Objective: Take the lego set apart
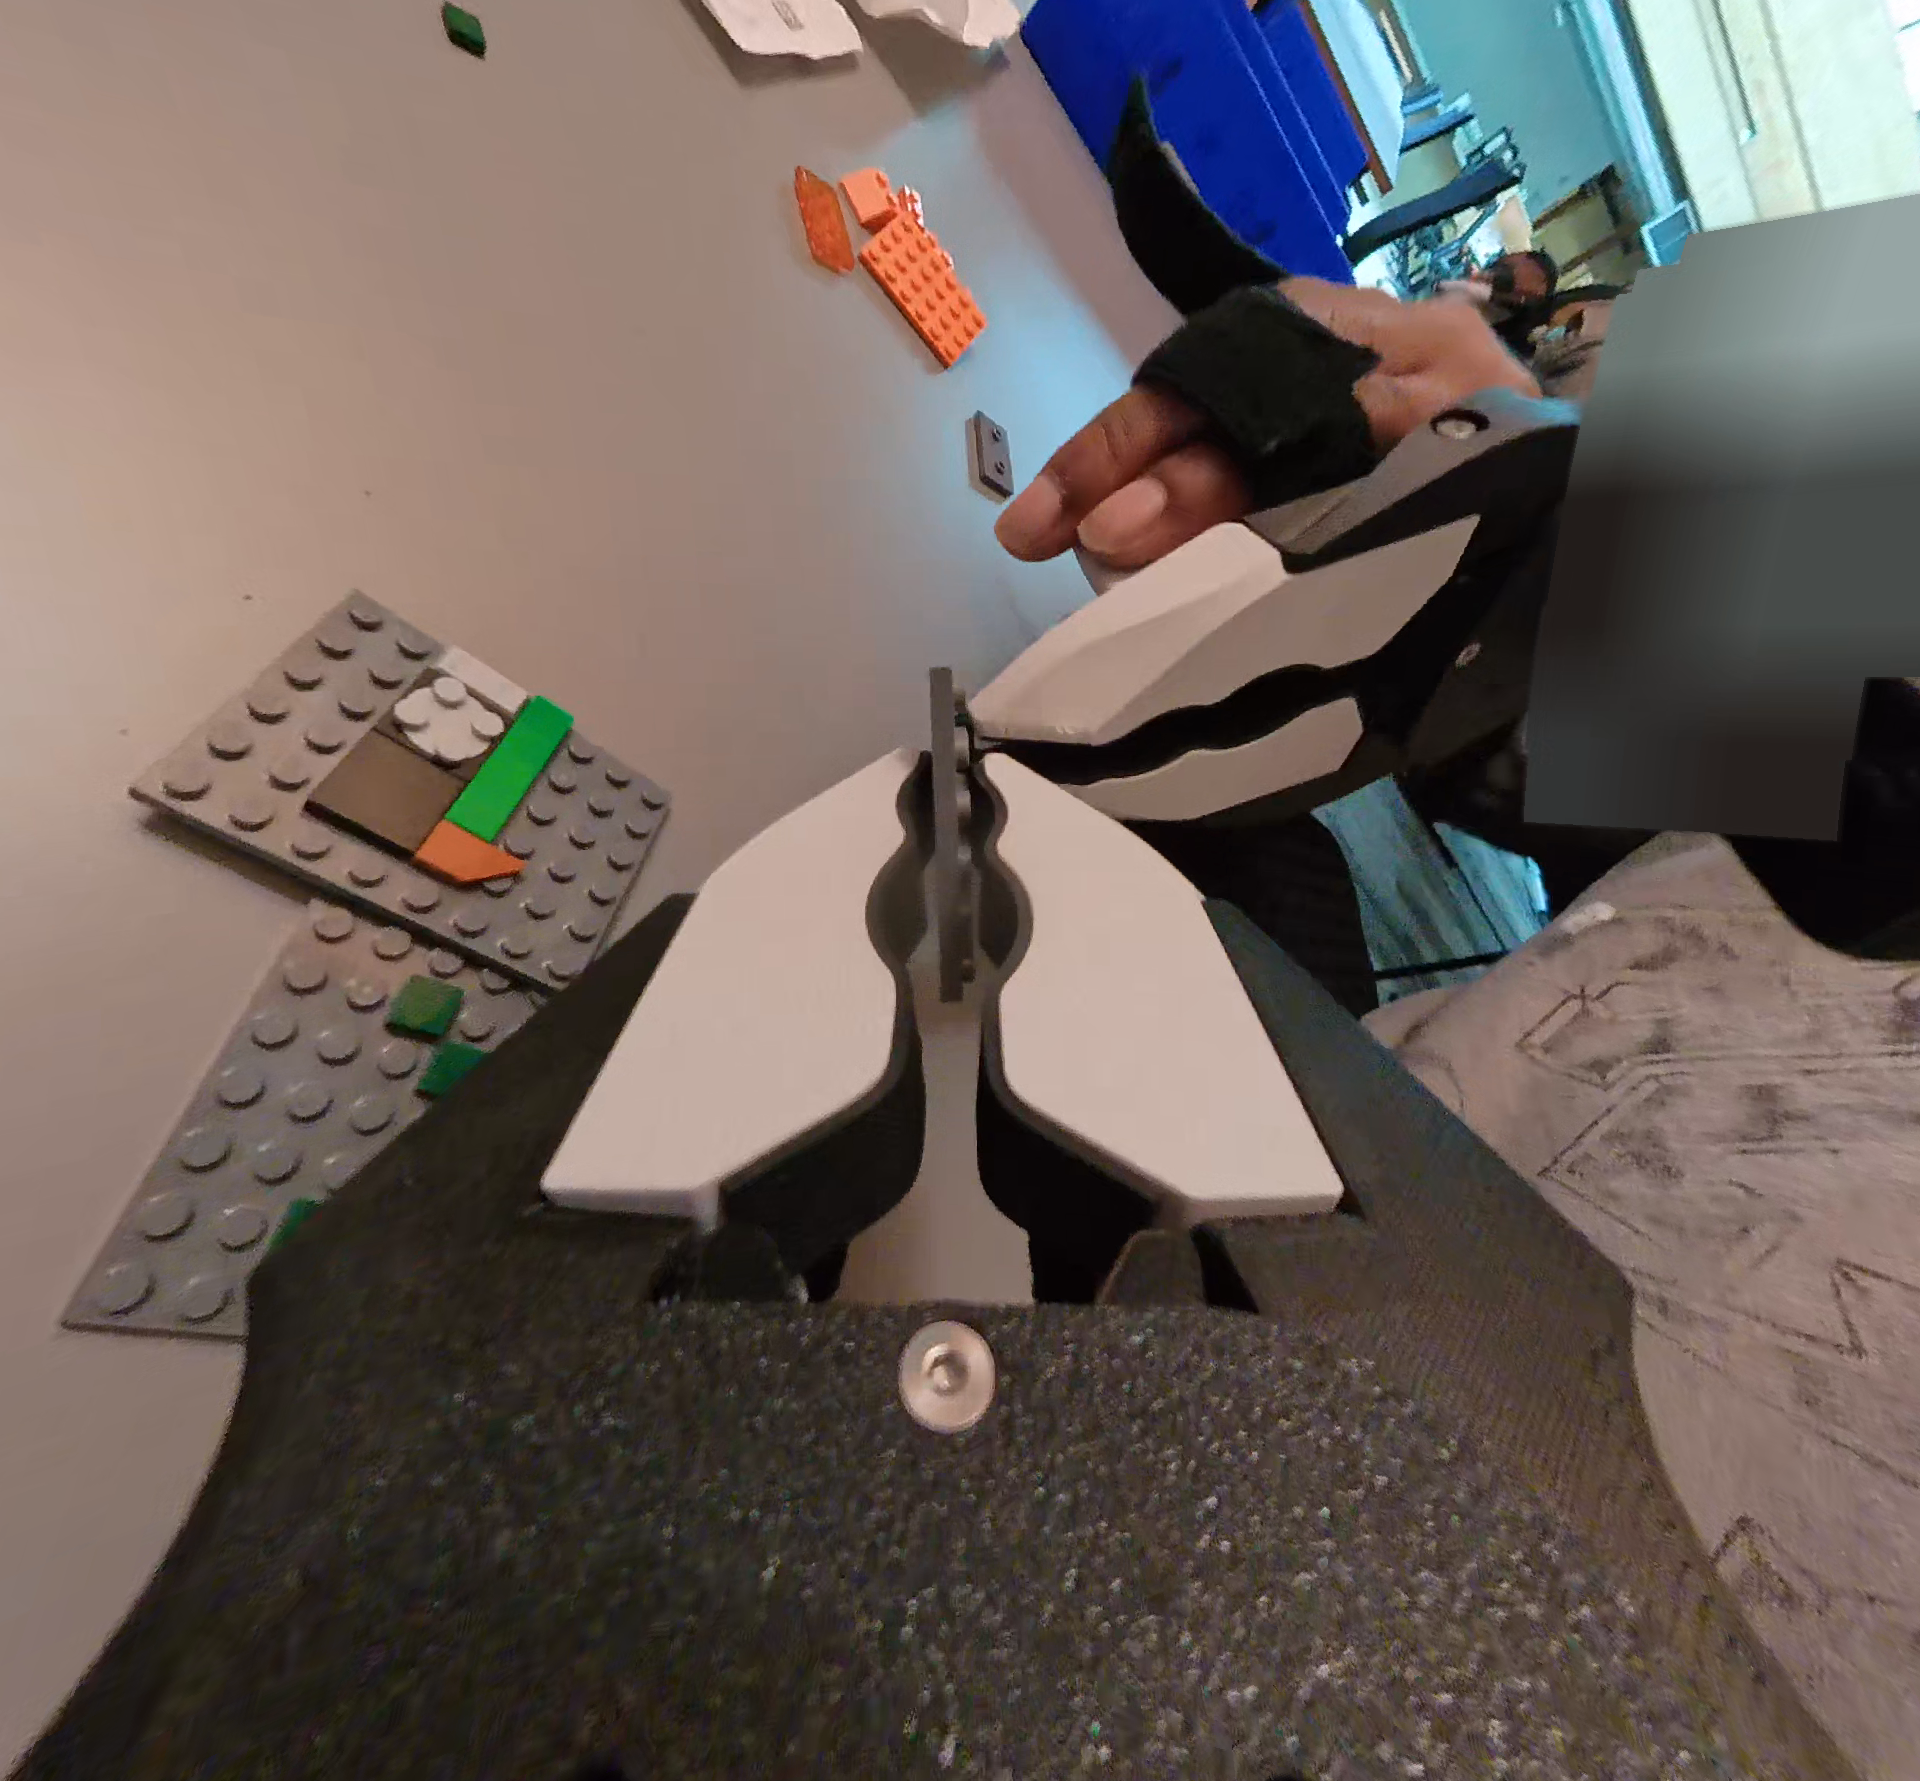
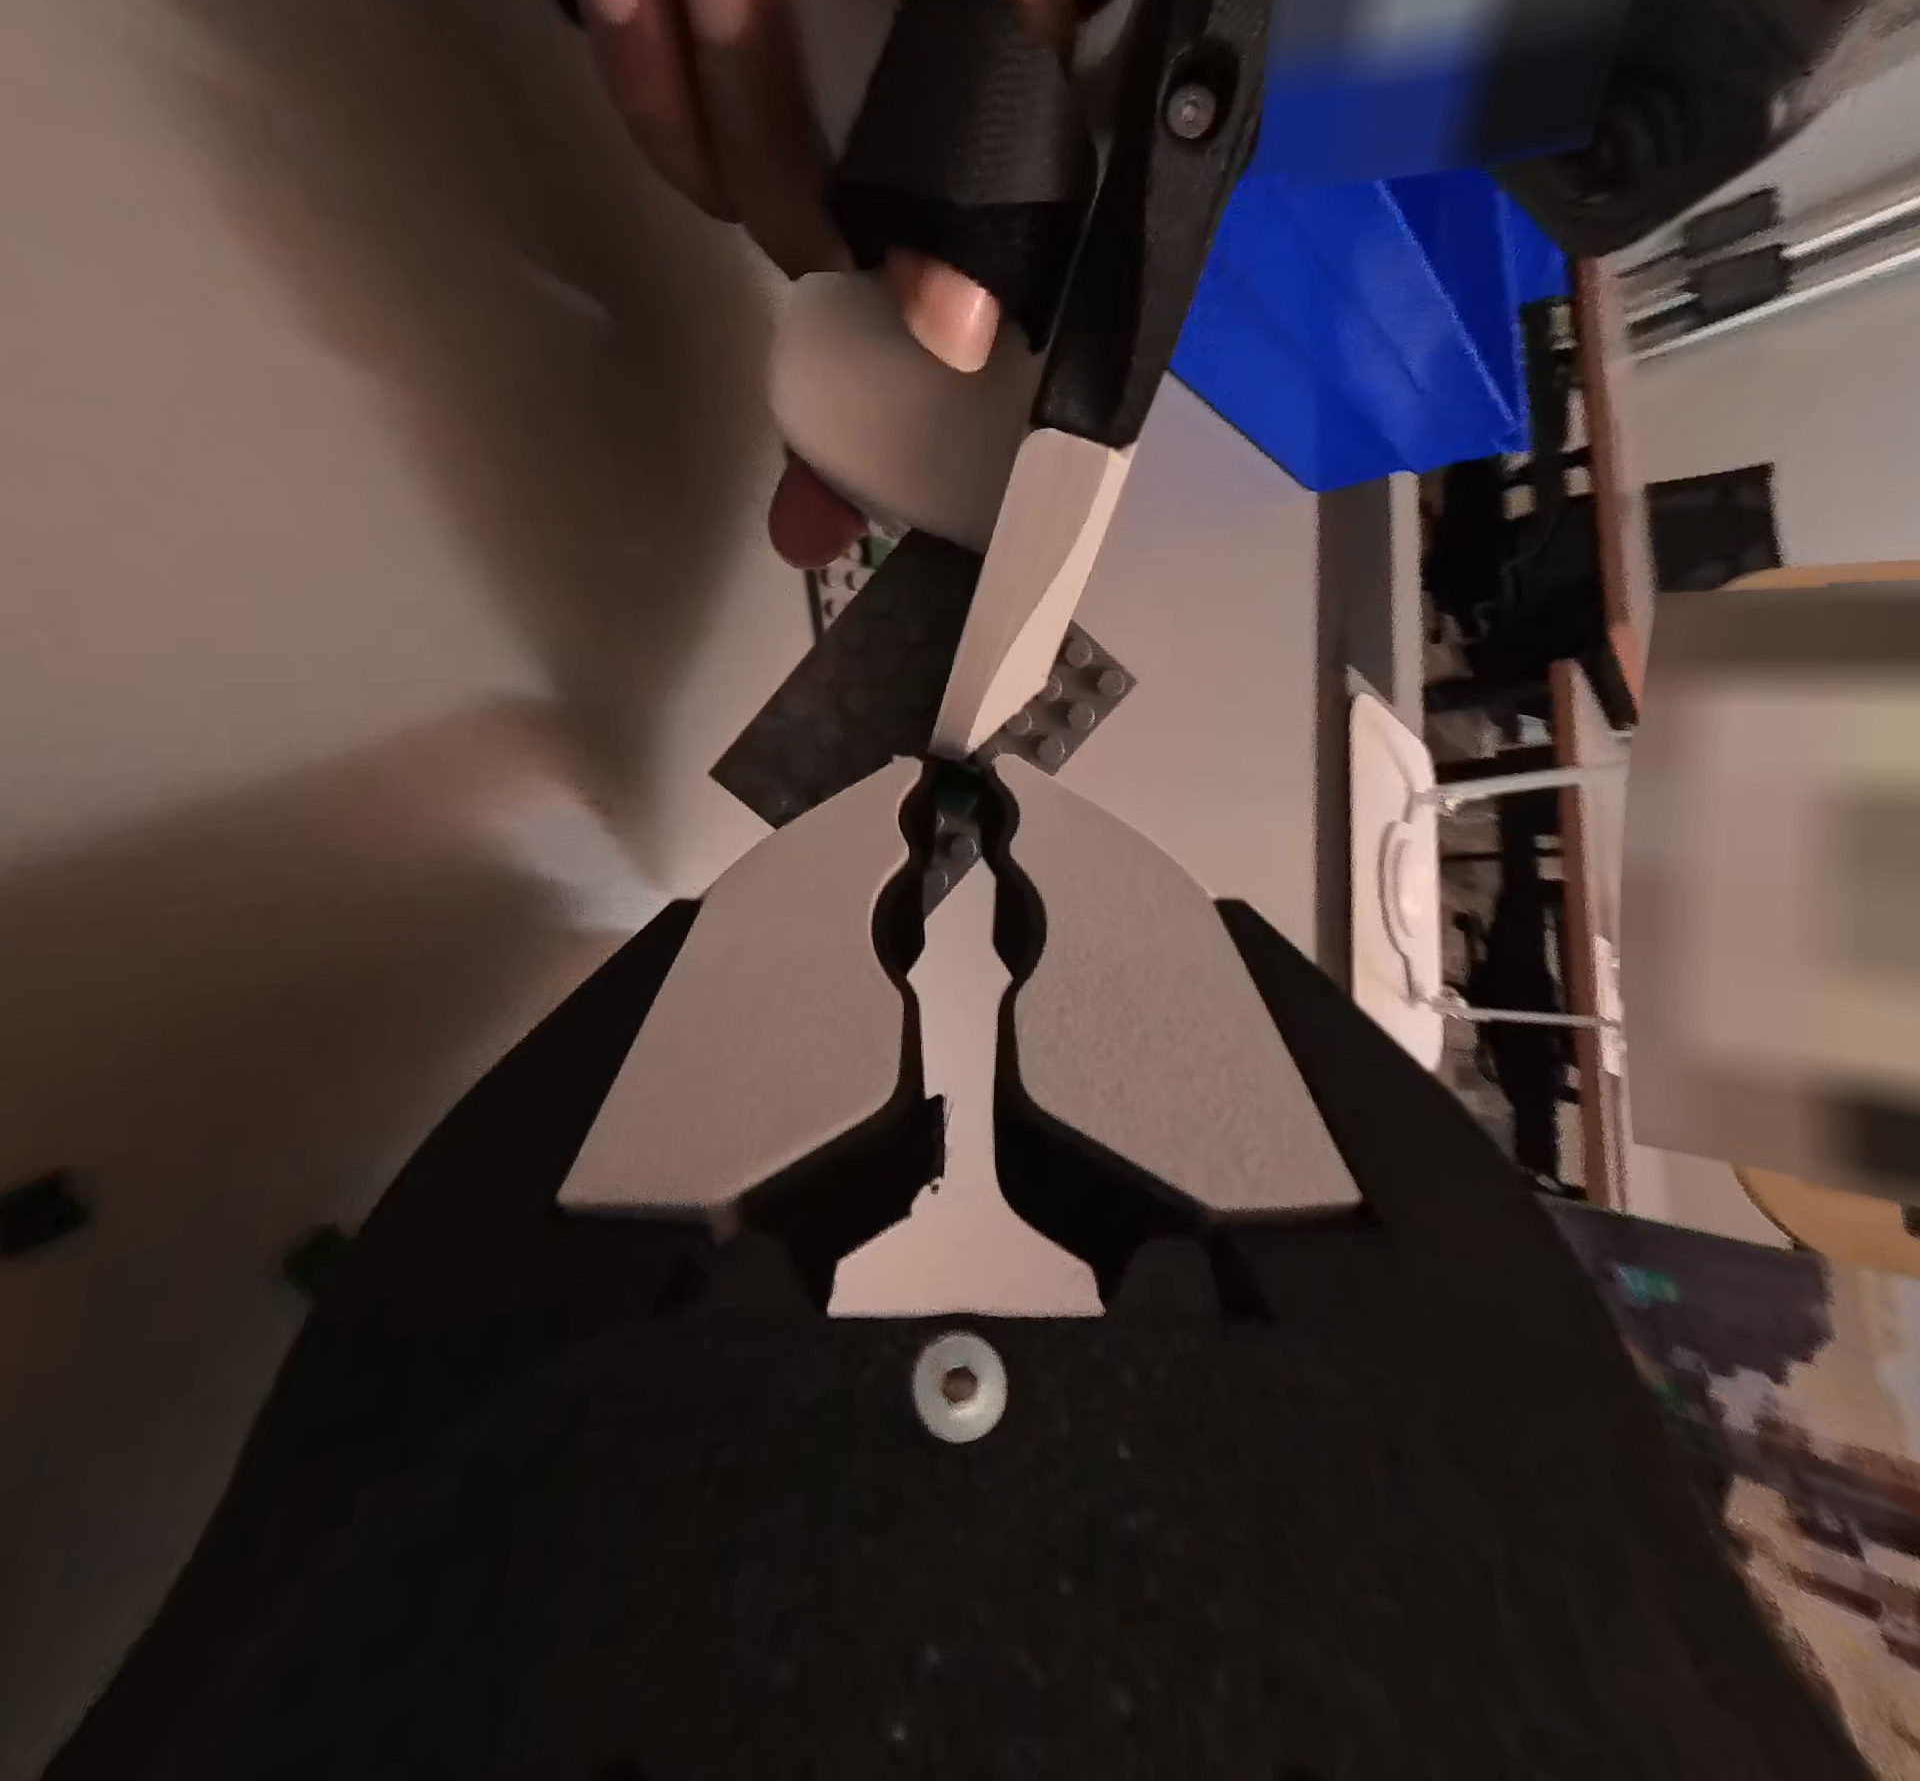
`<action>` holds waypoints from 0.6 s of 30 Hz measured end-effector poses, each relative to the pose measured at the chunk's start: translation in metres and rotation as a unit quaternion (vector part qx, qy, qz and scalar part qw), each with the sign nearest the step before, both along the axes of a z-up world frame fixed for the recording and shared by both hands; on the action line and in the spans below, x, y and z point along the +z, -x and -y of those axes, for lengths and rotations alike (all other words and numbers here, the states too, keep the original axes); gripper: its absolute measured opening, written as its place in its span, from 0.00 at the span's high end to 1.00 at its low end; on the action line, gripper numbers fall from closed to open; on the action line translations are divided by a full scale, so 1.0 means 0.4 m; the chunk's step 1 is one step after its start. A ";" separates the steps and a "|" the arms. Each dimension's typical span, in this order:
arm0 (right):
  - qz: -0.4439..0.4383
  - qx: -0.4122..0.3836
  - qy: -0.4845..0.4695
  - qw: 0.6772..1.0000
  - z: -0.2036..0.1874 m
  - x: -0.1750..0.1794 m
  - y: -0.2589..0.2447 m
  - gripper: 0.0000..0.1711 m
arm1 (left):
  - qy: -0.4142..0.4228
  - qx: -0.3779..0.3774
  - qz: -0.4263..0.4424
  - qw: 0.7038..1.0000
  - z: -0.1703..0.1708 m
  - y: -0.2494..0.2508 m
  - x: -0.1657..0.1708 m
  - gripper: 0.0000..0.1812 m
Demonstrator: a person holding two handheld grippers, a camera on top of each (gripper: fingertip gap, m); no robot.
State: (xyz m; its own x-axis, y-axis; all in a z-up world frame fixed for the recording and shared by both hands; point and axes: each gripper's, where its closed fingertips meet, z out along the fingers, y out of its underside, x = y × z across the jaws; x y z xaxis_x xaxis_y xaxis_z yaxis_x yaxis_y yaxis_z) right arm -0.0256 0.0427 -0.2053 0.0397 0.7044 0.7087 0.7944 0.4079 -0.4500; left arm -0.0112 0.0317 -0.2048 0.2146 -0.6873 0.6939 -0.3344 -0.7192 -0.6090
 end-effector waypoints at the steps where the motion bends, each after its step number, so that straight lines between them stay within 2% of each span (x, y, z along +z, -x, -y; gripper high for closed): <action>1: 0.010 0.015 0.006 1.000 0.006 -0.002 -0.001 0.96 | -0.004 -0.008 -0.005 1.000 0.006 -0.001 -0.002 0.97; 6: 0.069 0.081 -0.011 0.994 0.031 -0.021 -0.004 0.95 | -0.013 -0.042 -0.029 0.999 0.025 0.000 -0.017 0.97; 9: 0.079 0.092 -0.009 0.993 0.040 -0.026 -0.004 0.94 | -0.042 -0.052 -0.044 0.997 0.029 0.005 -0.022 0.97; 12: 0.049 0.063 0.005 0.997 0.033 -0.028 0.002 0.95 | -0.048 -0.043 -0.045 0.997 0.020 0.009 -0.024 0.97; 18: -0.079 -0.030 0.020 0.996 0.014 0.004 0.008 0.96 | -0.032 -0.012 -0.011 0.999 -0.007 0.020 0.004 0.97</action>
State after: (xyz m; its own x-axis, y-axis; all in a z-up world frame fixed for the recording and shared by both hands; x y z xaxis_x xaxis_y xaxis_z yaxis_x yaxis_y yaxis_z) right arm -0.0286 0.0372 -0.2039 0.1912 0.7242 0.6625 0.7354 0.3414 -0.5854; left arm -0.0192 0.0347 -0.2033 0.2115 -0.7354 0.6437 -0.3655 -0.6704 -0.6458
